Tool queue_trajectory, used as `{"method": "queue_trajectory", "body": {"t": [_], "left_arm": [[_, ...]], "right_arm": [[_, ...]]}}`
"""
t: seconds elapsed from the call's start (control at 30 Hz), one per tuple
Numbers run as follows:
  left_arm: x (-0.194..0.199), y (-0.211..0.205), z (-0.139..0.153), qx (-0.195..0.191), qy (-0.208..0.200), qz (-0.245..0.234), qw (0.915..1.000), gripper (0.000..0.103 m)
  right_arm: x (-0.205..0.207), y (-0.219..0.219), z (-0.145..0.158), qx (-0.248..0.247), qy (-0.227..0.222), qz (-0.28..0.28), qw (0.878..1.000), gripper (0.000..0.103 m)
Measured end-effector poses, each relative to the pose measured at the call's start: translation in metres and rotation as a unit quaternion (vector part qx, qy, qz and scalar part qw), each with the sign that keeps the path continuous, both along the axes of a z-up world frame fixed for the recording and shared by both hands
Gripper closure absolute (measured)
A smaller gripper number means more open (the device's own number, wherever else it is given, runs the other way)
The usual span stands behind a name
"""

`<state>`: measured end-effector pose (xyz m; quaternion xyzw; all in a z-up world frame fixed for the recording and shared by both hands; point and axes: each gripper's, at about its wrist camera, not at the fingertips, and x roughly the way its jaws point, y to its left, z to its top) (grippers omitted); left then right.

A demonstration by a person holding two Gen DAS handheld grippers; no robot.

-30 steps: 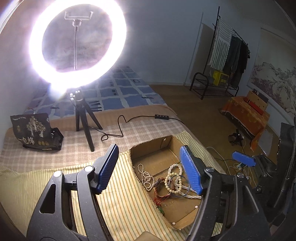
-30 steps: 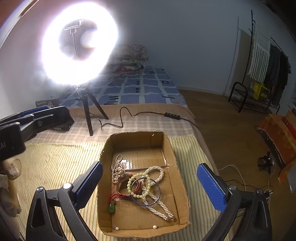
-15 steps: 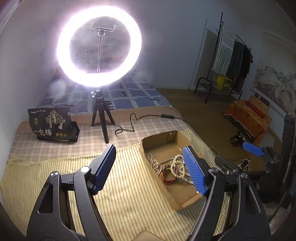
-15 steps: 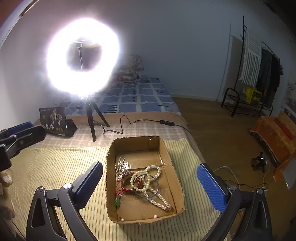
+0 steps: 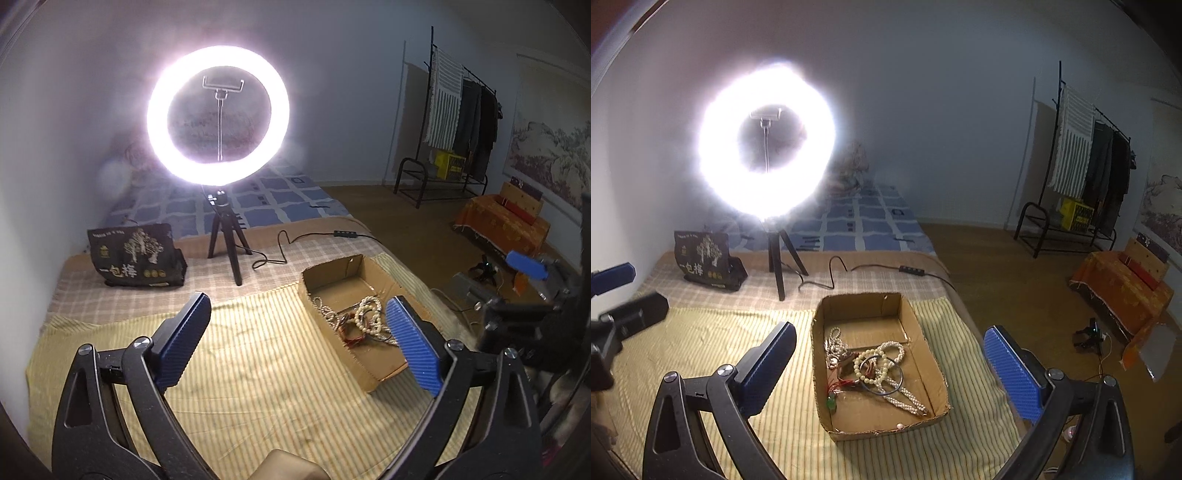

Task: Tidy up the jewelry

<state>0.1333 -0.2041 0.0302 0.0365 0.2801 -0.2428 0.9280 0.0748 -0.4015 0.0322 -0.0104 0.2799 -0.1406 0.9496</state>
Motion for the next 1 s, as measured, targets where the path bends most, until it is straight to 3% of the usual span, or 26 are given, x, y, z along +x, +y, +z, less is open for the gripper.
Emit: {"method": "queue_trajectory", "body": {"t": [0.3,1.0], "left_arm": [[-0.011,0.008,0.0,0.005,0.002,0.001,1.0,0.003],[-0.009,0.009,-0.01,0.037,-0.001,0.033,0.9988,0.001]], "right_arm": [[-0.012,0.003,0.011,0.004,-0.029,-0.007,1.0,0.0],[-0.007,0.003,0.002,-0.005,-0.022,-0.004,1.0,0.0]]}}
